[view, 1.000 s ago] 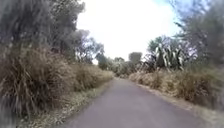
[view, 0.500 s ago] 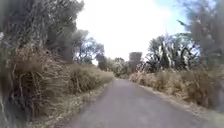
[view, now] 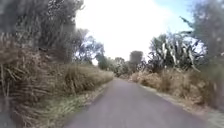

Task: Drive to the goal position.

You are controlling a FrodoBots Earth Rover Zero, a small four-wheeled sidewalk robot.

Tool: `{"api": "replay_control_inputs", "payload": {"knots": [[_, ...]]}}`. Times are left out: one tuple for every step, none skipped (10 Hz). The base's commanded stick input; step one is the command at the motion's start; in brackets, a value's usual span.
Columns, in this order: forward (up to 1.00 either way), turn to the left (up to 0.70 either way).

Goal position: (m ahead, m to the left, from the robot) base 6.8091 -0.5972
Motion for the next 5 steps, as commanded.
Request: {"api": "replay_control_inputs", "payload": {"knots": [[0.85, 0.00], [0.85, 0.00], [0.85, 0.00], [0.85, 0.00], [0.85, 0.00]]}}
